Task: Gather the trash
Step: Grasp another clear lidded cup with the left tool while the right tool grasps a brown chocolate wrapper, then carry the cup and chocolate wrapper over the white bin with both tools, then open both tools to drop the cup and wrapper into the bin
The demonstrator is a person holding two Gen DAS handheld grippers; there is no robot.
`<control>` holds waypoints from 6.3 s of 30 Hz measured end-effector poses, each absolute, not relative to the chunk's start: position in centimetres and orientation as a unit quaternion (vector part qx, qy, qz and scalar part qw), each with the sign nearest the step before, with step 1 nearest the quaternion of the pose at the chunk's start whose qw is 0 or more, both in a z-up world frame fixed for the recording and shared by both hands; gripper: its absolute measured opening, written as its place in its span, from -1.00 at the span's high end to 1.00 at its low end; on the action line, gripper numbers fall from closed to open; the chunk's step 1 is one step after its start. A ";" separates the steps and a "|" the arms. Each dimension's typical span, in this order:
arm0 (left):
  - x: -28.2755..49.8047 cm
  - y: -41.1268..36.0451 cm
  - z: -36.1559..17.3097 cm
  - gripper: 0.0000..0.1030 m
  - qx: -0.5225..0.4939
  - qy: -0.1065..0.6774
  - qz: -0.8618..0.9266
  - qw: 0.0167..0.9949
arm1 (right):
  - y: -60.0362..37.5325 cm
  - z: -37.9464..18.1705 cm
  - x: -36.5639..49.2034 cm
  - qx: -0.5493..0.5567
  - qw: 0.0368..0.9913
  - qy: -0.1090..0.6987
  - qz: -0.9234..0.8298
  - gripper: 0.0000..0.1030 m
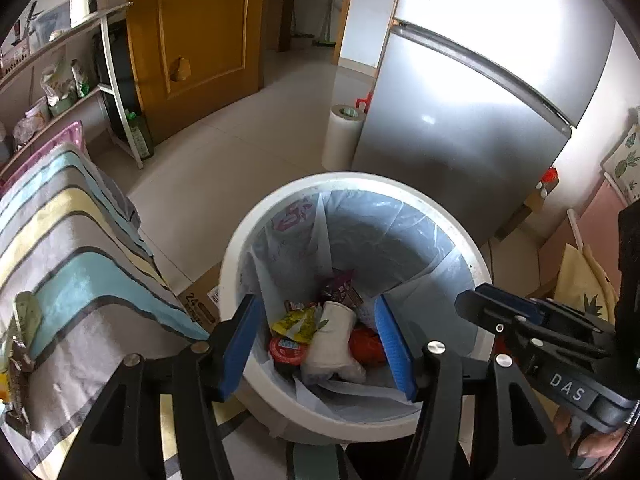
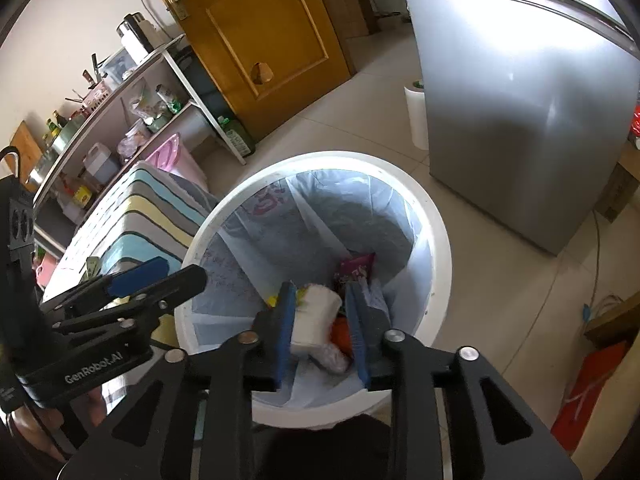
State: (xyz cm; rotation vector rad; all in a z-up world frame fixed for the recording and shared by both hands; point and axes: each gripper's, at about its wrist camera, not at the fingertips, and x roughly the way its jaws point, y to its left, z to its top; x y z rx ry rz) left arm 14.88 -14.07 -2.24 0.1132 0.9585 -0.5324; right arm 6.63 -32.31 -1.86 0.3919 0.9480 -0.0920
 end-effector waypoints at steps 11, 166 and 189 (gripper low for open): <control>13.2 -9.8 0.8 -0.21 0.031 0.419 -0.234 0.877 | -29.4 1.0 5.9 0.176 0.887 0.425 -0.025 0.46; 11.5 -9.7 2.6 0.43 0.041 0.395 -0.240 0.886 | -27.6 3.2 5.6 0.148 0.906 0.396 -0.011 0.70; 13.2 -14.1 -1.5 0.05 0.053 0.451 -0.256 0.854 | -31.9 -1.9 7.6 0.146 0.876 0.457 -0.052 0.58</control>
